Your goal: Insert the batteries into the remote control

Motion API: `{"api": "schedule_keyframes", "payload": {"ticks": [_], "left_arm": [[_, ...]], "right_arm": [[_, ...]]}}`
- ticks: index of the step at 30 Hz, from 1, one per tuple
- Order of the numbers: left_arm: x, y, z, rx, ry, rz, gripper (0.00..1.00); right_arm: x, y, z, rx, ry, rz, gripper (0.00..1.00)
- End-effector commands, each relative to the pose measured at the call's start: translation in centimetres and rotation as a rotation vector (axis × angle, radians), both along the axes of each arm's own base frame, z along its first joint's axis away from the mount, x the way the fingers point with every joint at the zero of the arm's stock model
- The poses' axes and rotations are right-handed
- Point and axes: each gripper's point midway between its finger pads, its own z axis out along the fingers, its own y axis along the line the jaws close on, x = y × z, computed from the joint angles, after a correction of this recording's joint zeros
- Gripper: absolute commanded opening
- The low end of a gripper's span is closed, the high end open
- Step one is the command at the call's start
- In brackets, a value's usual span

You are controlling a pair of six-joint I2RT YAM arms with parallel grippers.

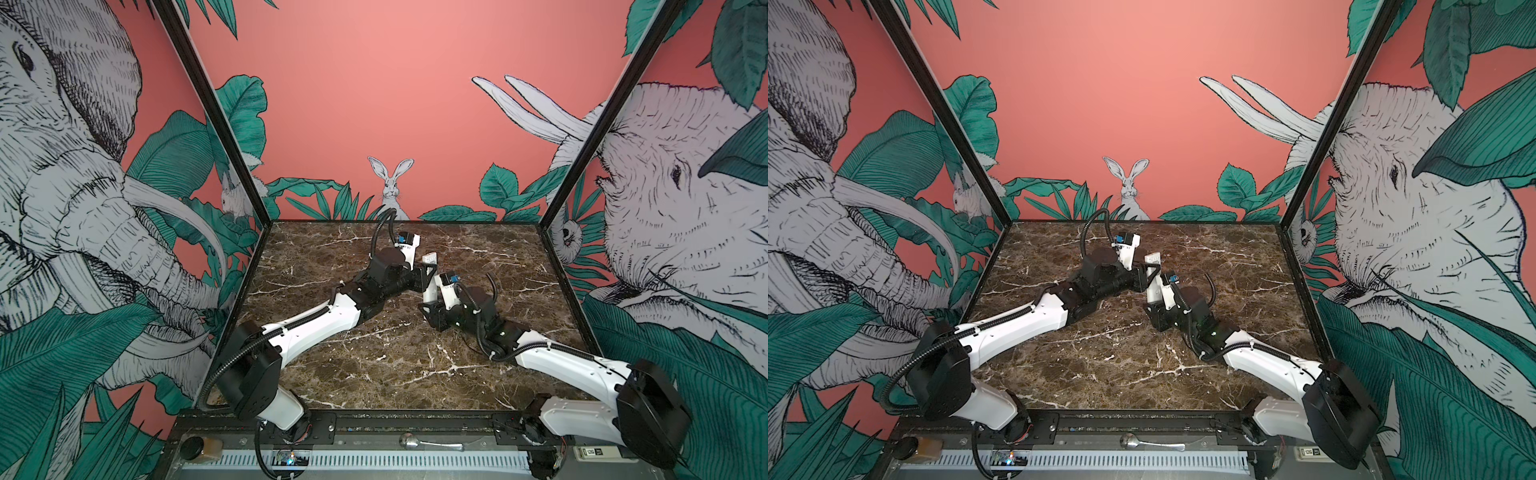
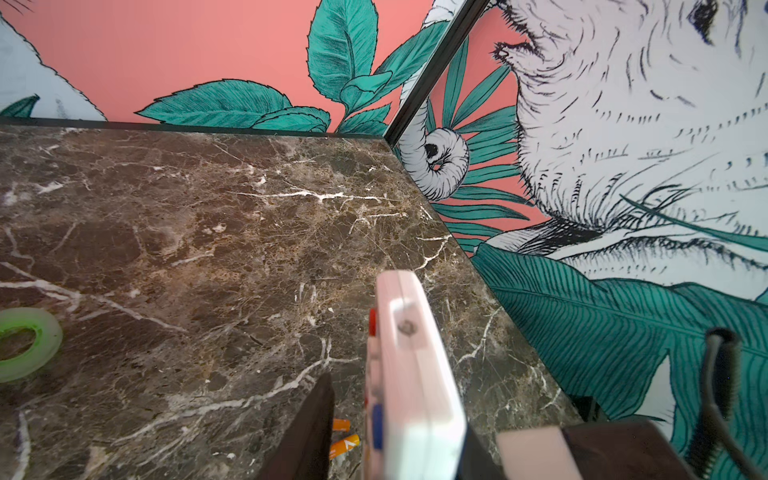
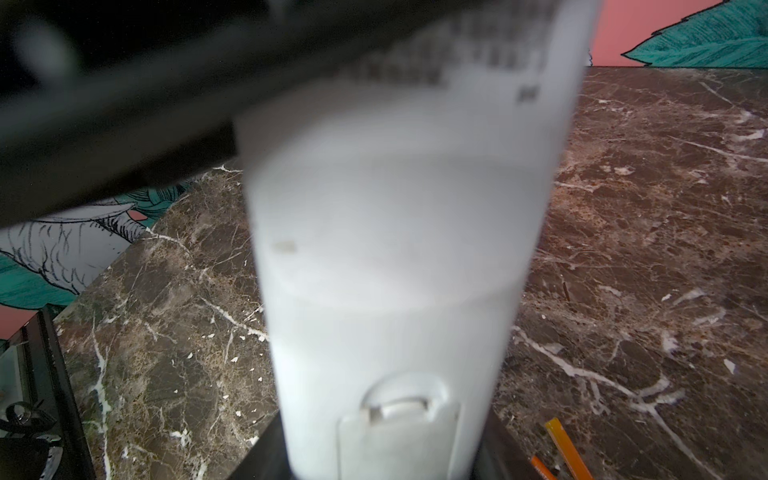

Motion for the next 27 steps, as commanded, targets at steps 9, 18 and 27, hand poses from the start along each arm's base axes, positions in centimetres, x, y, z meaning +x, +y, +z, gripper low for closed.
{"api": "schedule_keyframes", "payload": {"ticks": [9, 18, 27], "left_arm": [[-0.1, -0.7, 1.6, -0.043, -0.021, -0.018, 0.19], [-0.5, -1.0, 1.3, -0.044, -0.01, -0.048, 0.08], [-0.5, -0.1, 1.2, -0.05, 0.003, -0.044, 0.0]], "right_arm": [[0.6, 0.7, 2.0, 0.053, -0.053, -0.012, 0.0], [0.5, 1.1, 2.1, 0.079, -0.047, -0.002, 0.01], [-0.1, 1.4, 3.0, 0.102, -0.076, 0.039, 0.44]]}}
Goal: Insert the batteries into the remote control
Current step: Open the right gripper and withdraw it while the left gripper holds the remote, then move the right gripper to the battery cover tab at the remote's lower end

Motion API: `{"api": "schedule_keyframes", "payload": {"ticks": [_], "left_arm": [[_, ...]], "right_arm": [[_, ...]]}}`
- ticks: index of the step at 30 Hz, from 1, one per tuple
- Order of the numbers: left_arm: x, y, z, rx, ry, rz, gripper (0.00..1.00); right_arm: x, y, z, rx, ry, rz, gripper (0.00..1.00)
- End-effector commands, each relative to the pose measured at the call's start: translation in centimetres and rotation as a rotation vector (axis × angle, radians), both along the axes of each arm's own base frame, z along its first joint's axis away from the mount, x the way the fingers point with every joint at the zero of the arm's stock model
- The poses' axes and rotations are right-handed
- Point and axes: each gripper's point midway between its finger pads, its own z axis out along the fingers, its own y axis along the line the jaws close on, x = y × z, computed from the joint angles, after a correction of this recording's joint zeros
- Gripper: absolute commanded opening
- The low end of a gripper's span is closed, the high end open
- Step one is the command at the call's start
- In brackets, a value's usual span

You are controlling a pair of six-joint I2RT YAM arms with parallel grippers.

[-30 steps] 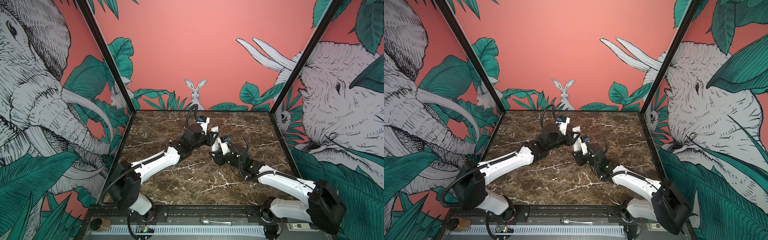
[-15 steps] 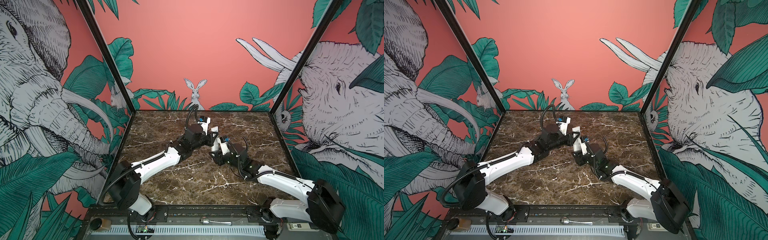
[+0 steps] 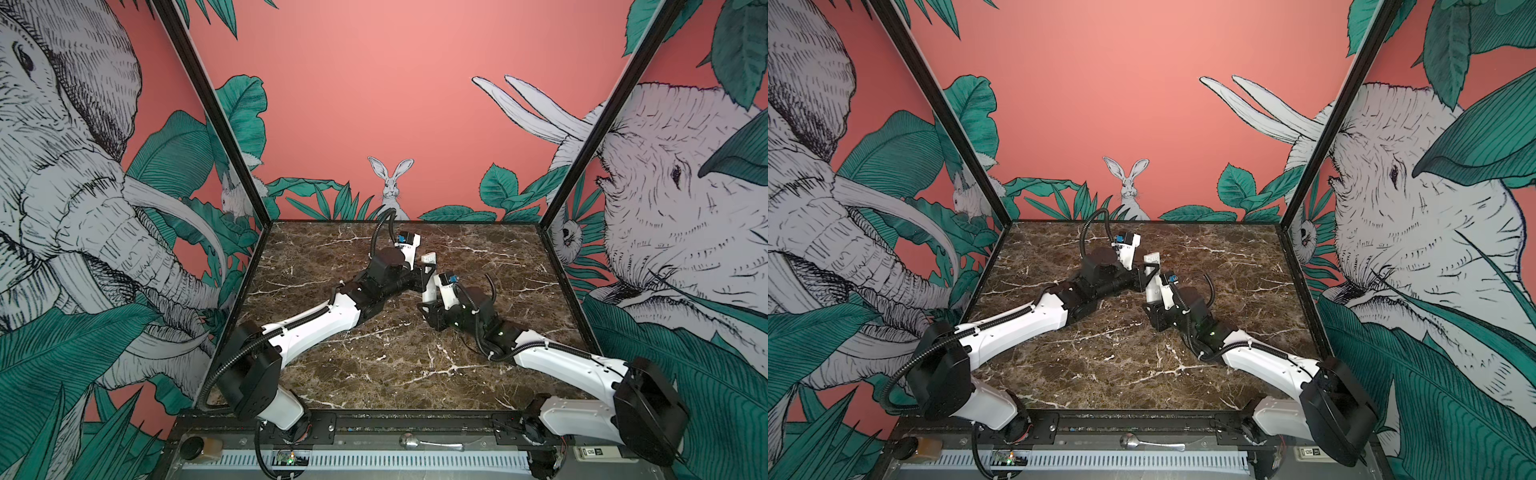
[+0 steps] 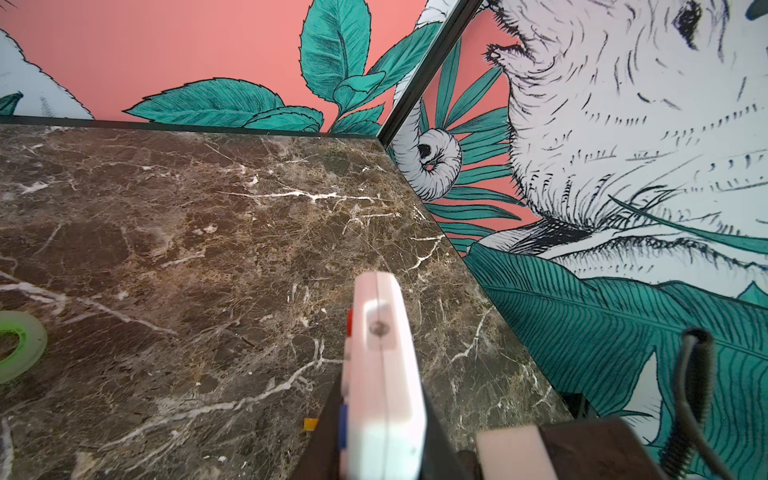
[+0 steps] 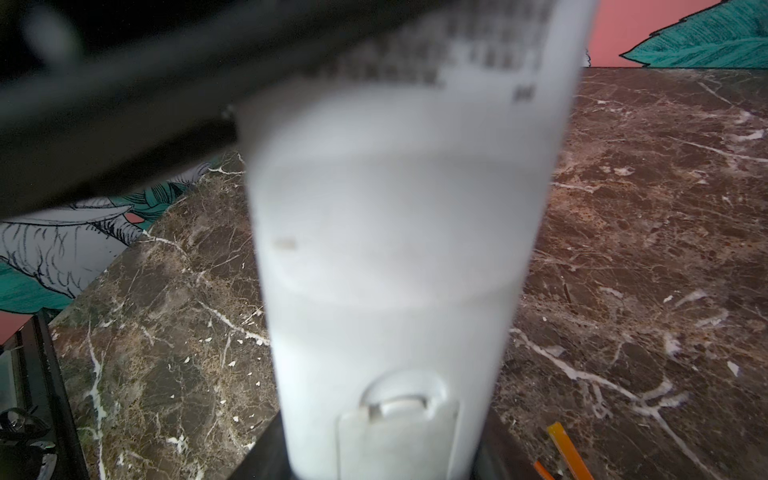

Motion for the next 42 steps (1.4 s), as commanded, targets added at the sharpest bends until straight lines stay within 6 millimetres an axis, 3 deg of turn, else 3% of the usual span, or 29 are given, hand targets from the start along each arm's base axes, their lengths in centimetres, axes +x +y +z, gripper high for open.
{"api": "schedule_keyframes", "payload": {"ticks": [1, 9, 14, 20, 21, 27, 34, 42], "left_arm": [[-0.1, 0.4, 1.0, -0.035, -0.002, -0.012, 0.0], [-0.3, 1.9, 0.6, -0.038, 0.013, -0.001, 0.0], [-0.3, 3.3, 0.5, -0.041, 0.022, 0.015, 0.0], [-1.6, 4.3, 0.6, -0.042, 0.046, -0.049, 0.0], [-1.1, 5.2, 0.5, -0.044, 0.054, -0.044, 0.0], [-3.8, 5.8, 0.2, 0.0, 0.06, -0.163, 0.0], [-6.6, 6.4, 0.8, -0.01, 0.072, -0.252, 0.0], [-7.6, 7.2, 0.1, -0.005, 0.183, -0.265, 0.0]], "right_arm": [[-0.2, 1.1, 3.3, 0.093, -0.088, 0.045, 0.49], [-0.9, 1.2, 3.9, 0.086, -0.112, 0.083, 0.75], [-1.4, 1.3, 3.9, 0.066, -0.121, 0.112, 0.86], [-2.7, 0.4, 4.5, -0.004, -0.19, 0.168, 0.84], [-3.0, 0.3, 4.6, -0.017, -0.202, 0.188, 0.84], [-7.1, 0.3, 6.0, -0.084, -0.322, 0.427, 0.81], [-9.8, 0.3, 6.8, -0.11, -0.442, 0.587, 0.84], [-10.7, 1.1, 7.2, -0.179, -0.514, 0.653, 0.89]]}}
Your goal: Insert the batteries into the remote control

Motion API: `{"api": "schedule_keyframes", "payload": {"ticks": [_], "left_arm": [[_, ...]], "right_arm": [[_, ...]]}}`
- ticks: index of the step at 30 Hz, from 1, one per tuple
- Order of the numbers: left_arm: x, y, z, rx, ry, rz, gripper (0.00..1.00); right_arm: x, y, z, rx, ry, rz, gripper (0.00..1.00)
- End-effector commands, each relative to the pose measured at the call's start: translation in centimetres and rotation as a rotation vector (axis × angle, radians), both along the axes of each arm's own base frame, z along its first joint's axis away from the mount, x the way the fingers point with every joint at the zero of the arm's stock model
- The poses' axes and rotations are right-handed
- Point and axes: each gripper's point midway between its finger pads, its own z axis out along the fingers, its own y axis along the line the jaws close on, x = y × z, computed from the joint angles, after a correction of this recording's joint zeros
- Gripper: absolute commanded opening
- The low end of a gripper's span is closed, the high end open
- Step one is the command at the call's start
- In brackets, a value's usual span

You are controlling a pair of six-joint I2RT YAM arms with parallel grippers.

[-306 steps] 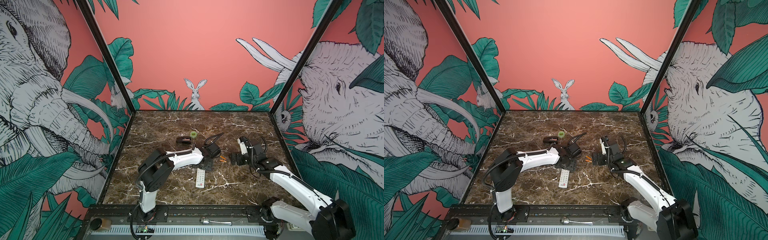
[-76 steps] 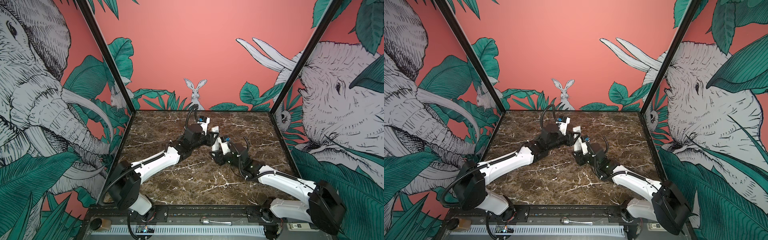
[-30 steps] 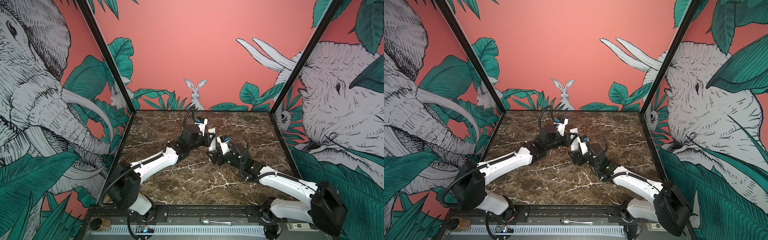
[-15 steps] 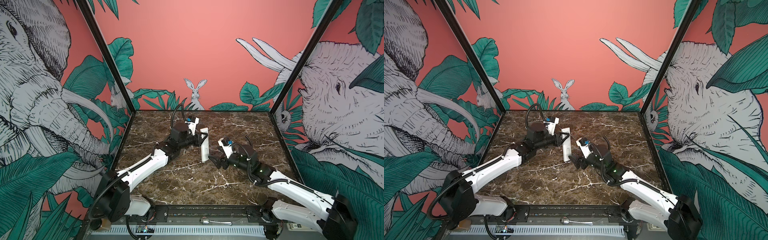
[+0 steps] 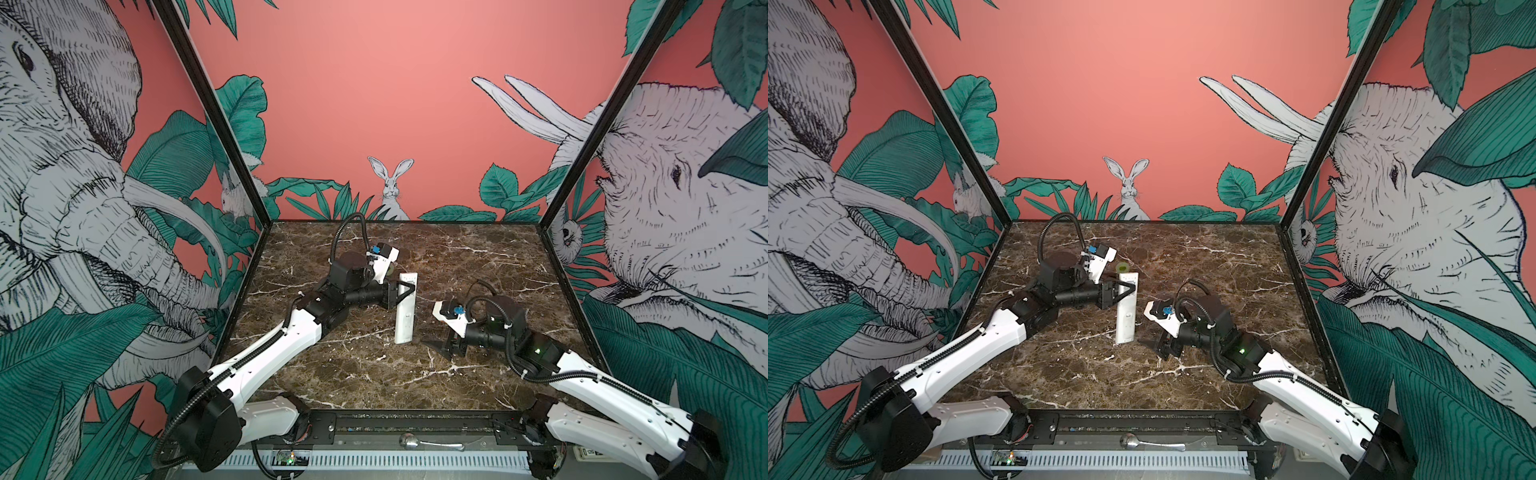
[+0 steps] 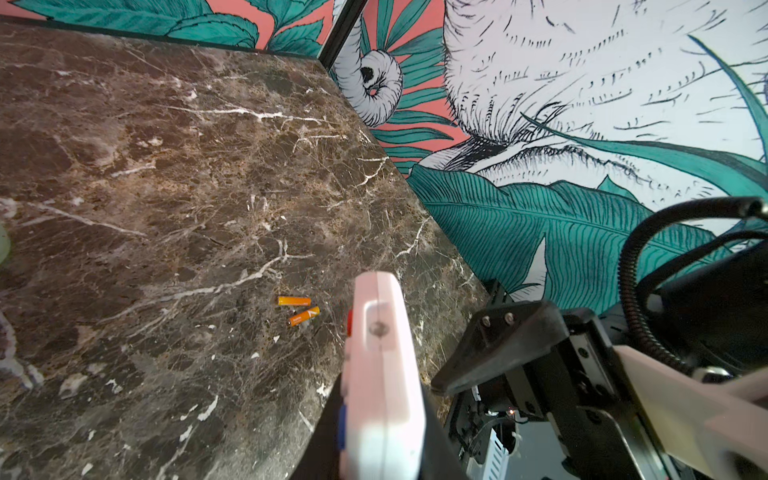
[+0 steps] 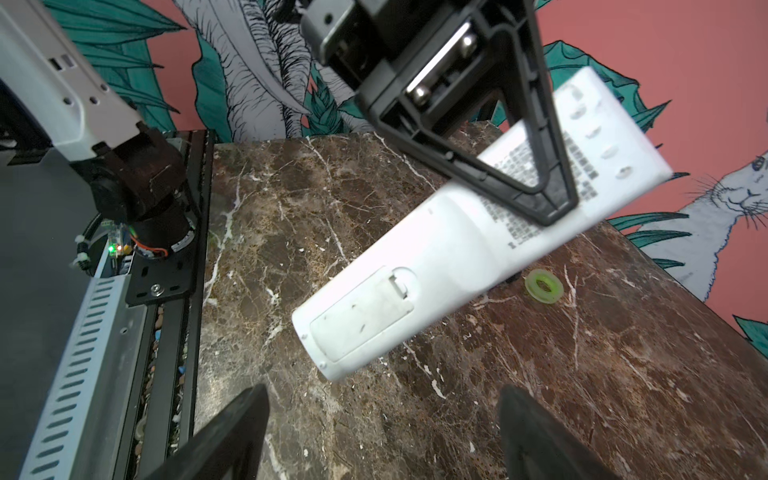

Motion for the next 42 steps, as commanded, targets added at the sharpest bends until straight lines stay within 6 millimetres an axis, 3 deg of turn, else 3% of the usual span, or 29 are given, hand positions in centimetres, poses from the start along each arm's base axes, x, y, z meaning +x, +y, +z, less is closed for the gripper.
{"api": "schedule_keyframes", "payload": {"ticks": [1, 17, 42], "left_arm": [[-1.2, 0.3, -0.4, -0.006, 0.076, -0.042, 0.0], [-1.6, -0.1, -0.1, -0.075, 0.115, -0.075, 0.0], [-0.6, -0.1, 0.2, -0.152, 0.166, -0.045, 0.0]], "right_arm": [[-0.6, 1.0, 1.2, -0.027, -0.09, 0.057, 0.9], [-1.0, 5.1, 0.3, -0.162, -0.204, 0.085, 0.91], [-2.0, 5.3, -0.5, -0.164, -0.201, 0.114, 0.82]]}}
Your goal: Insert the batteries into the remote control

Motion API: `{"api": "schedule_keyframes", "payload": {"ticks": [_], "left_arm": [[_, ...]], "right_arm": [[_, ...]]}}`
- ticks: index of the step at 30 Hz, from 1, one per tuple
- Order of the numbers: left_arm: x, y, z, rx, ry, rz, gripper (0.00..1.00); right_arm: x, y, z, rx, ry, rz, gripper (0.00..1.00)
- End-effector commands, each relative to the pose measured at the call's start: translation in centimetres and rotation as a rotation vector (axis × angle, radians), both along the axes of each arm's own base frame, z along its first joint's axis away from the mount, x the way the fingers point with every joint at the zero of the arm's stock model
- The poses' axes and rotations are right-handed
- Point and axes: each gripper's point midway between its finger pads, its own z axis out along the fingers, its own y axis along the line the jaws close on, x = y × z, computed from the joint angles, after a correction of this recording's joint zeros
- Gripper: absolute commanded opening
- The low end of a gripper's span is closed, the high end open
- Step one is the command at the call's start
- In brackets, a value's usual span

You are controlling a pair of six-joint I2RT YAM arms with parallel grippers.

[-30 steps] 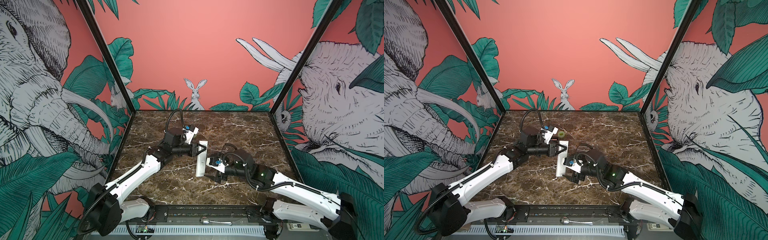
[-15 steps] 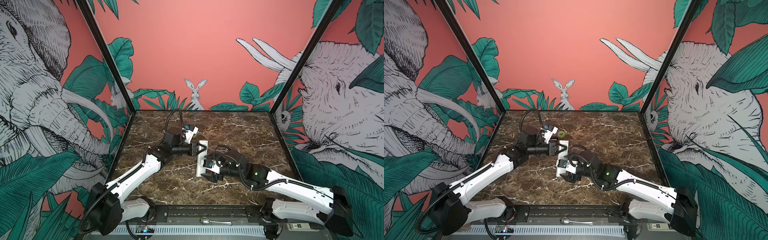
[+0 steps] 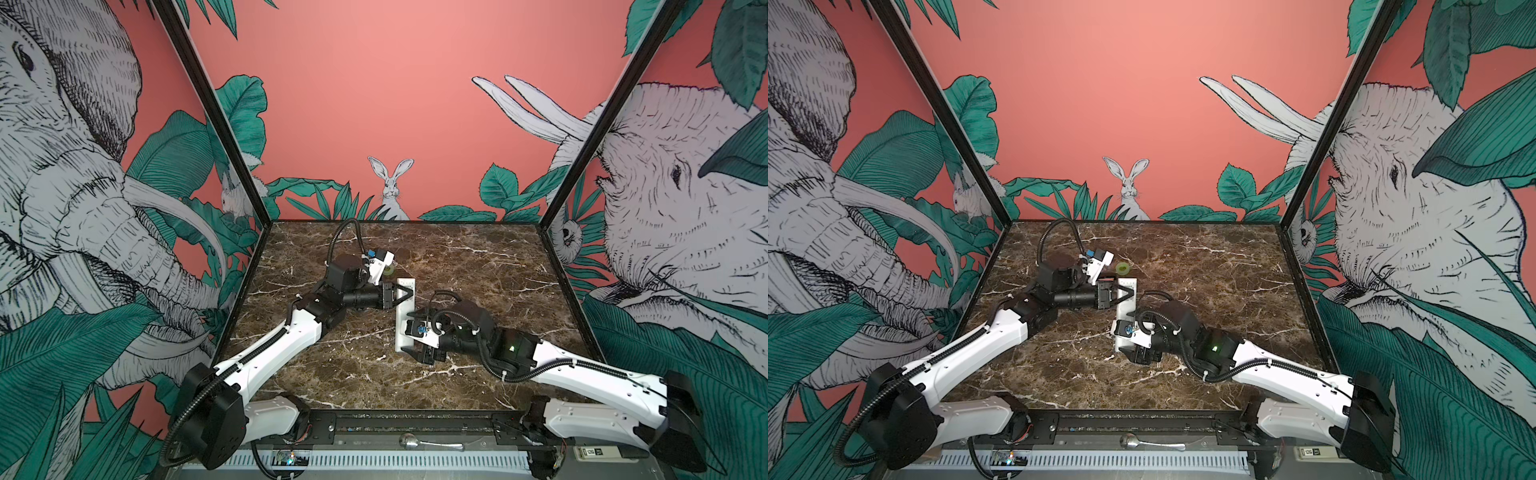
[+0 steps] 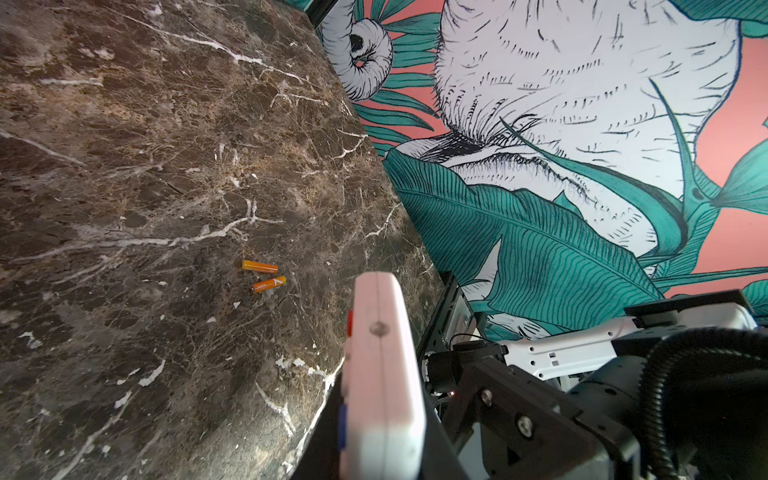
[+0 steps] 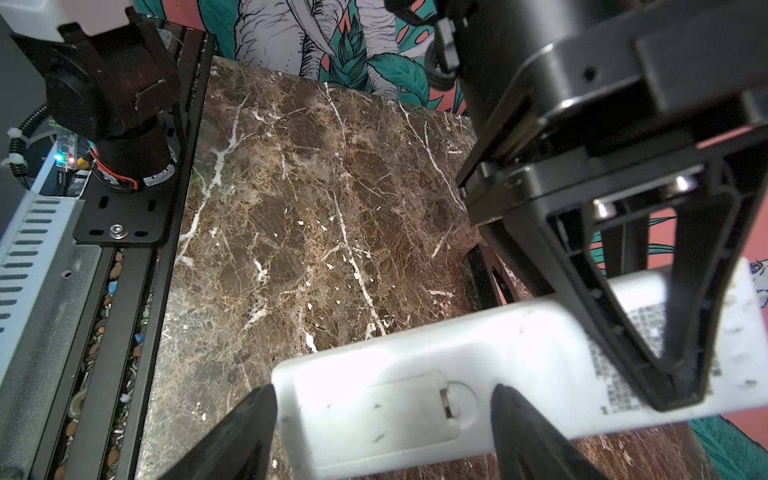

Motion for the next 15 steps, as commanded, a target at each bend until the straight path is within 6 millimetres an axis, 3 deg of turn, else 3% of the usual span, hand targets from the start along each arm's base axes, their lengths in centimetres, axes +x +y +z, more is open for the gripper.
{"api": "schedule_keyframes", "payload": {"ticks": [1, 15], "left_arm": [[0.04, -0.16, 1.44, -0.058, -0.026, -0.009, 0.0], [0.34, 0.14, 1.56, -0.076, -0.02, 0.003, 0.0]], "right_arm": [[-0.78, 0.29, 0.3, 0.02, -0.005, 0.036, 0.82], [-1.05, 0.47, -0.45, 0.014, 0.017, 0.047, 0.8]]}}
